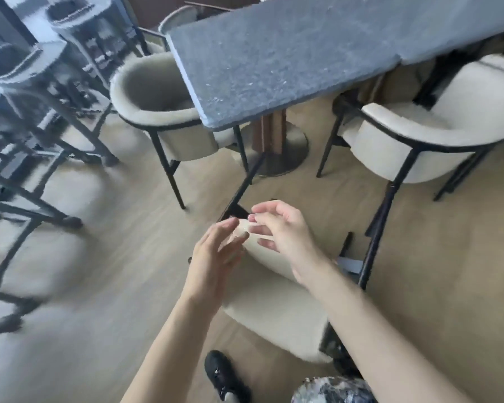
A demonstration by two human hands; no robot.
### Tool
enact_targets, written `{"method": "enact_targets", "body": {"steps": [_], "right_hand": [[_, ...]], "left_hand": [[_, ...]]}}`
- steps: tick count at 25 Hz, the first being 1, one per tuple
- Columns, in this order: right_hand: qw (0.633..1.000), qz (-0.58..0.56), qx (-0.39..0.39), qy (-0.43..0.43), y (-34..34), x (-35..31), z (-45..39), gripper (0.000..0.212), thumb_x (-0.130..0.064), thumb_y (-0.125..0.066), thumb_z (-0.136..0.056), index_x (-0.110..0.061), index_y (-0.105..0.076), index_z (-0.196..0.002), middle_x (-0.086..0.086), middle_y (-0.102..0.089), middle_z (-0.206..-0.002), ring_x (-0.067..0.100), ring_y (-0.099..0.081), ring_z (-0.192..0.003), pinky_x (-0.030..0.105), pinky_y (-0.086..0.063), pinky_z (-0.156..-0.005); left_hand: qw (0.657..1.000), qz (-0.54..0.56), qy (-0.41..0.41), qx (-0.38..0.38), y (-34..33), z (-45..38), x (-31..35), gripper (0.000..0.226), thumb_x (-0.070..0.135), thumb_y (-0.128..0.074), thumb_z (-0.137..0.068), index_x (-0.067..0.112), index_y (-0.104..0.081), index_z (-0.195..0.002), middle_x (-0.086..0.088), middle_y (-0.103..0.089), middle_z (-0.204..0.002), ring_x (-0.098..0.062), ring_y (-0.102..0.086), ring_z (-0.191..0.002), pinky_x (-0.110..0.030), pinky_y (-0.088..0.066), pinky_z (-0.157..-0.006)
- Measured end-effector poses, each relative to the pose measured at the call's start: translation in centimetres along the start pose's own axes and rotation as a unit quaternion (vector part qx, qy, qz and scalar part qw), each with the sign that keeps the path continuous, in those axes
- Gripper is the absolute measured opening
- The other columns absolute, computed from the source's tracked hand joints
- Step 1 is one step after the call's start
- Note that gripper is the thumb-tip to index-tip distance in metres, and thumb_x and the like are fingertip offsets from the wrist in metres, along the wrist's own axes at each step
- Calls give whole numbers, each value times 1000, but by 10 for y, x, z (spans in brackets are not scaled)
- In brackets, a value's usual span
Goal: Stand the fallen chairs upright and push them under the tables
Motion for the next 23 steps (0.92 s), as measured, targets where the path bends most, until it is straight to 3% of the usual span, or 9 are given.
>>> {"method": "enact_targets", "body": {"steps": [4, 8, 13, 17, 18, 20, 22, 23], "right_hand": [[995, -51, 82, -2, -4, 20, 30, 5, -21, -66, -91, -21, -70, -94, -6, -77, -87, 7, -74, -83, 31, -56, -83], [977, -95, 183, -45, 25, 68, 61, 11, -9, -60, -97, -10, -71, -97, 6, -78, -96, 15, -76, -83, 32, -56, -77], [965, -150, 201, -80, 31, 105, 68, 13, -5, -58, -97, -6, -70, -99, 9, -79, -94, 24, -76, -87, 34, -55, -73], [940, -219, 226, -134, 26, 145, 65, 14, -4, -53, -100, -4, -67, -102, 16, -77, -95, 30, -72, -86, 38, -52, -74], [929, -251, 221, -160, 24, 161, 64, 15, -2, -49, -101, 1, -64, -103, 22, -75, -100, 34, -68, -85, 38, -50, -71], [901, -332, 228, -160, 28, 189, 52, 23, 3, -37, -104, 9, -58, -99, 33, -57, -132, 38, -56, -88, 36, -52, -66], [872, -404, 242, -132, 29, 208, 34, 36, -1, -25, -106, 4, -60, -115, 19, -36, -155, 45, -55, -100, 24, -57, -71], [859, -451, 221, -100, 27, 214, 25, 39, -3, -25, -106, -4, -61, -123, 12, -37, -155, 43, -60, -105, 27, -57, -82]], "left_hand": [[996, 3, 57, -72, 12, -7, -12, 25, 37, -60, -90, 25, -80, -100, 3, -75, -123, -16, -72, -113, -38, -47, -98], [988, 66, 107, -94, 12, -22, -41, 31, 30, -49, -102, 13, -67, -121, -2, -74, -125, -21, -73, -109, -38, -50, -88], [975, 123, 155, -100, 13, -18, -65, 41, 36, -61, -89, 13, -63, -122, -3, -74, -126, -22, -73, -112, -40, -50, -90], [961, 146, 211, -104, 18, -31, -82, 33, 32, -52, -100, 12, -63, -124, -5, -75, -124, -24, -74, -110, -41, -49, -93], [957, 148, 227, -100, 22, -37, -90, 34, 30, -50, -101, 11, -63, -126, -6, -75, -124, -25, -73, -109, -40, -49, -93], [945, 157, 270, -95, 27, -56, -105, 33, 27, -47, -102, 11, -65, -125, -8, -73, -125, -25, -70, -109, -41, -45, -94], [935, 151, 306, -97, 32, -79, -126, 34, 28, -47, -101, 11, -67, -122, -9, -73, -126, -25, -67, -109, -42, -44, -94], [934, 147, 311, -95, 35, -90, -137, 35, 29, -47, -100, 10, -67, -122, -9, -73, -125, -26, -67, -110, -42, -45, -93]]}}
Point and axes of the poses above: each hand's wrist, its own z-axis away from the middle knuckle, its own y-axis out of the back of the hand, x = y × z, the point moved 8 cm from there along -z, towards the middle knuckle
